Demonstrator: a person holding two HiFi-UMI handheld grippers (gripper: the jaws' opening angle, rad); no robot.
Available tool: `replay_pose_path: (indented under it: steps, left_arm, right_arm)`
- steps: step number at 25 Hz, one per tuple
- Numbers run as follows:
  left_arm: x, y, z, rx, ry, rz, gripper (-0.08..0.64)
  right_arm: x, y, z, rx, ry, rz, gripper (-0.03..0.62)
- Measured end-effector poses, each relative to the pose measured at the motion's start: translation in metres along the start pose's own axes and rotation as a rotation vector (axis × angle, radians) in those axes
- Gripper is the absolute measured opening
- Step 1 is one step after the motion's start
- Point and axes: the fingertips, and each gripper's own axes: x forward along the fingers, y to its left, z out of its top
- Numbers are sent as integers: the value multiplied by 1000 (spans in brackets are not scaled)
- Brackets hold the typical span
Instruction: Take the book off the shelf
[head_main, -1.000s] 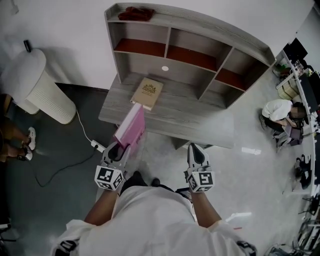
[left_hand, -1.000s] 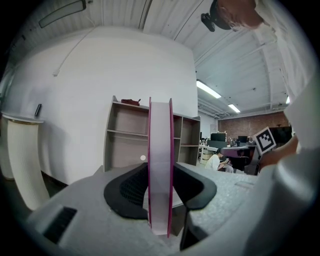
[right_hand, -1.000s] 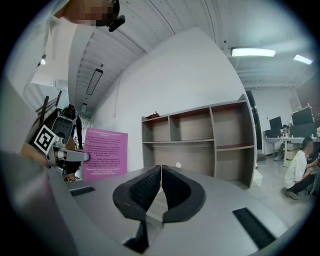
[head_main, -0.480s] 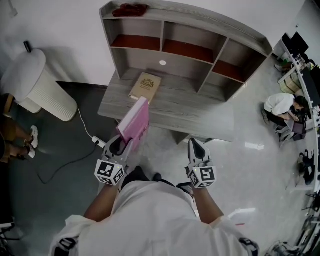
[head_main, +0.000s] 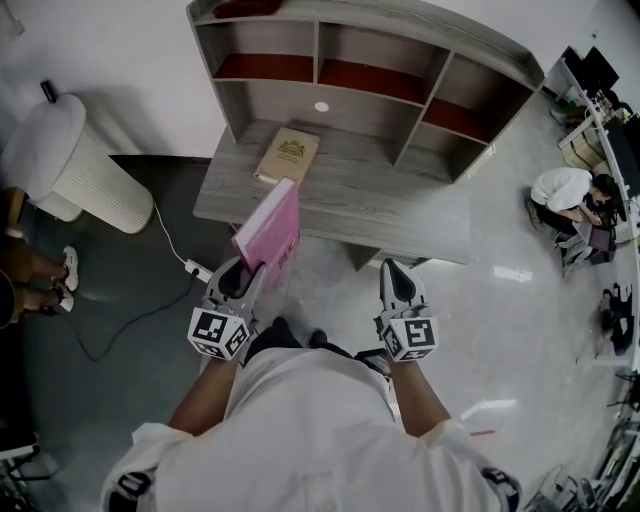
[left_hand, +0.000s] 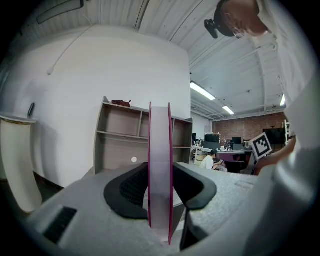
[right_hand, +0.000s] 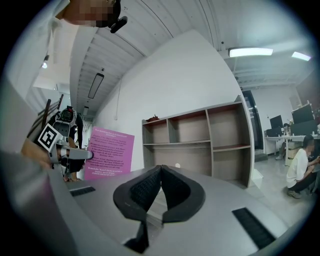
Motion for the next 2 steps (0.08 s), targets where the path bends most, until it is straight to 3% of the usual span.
replay_pose_path:
  steps: [2]
  left_arm:
    - [4,1,3,5,-12,0,152]
  right_arm:
    - [4,-5,3,-8,-10,-2,15]
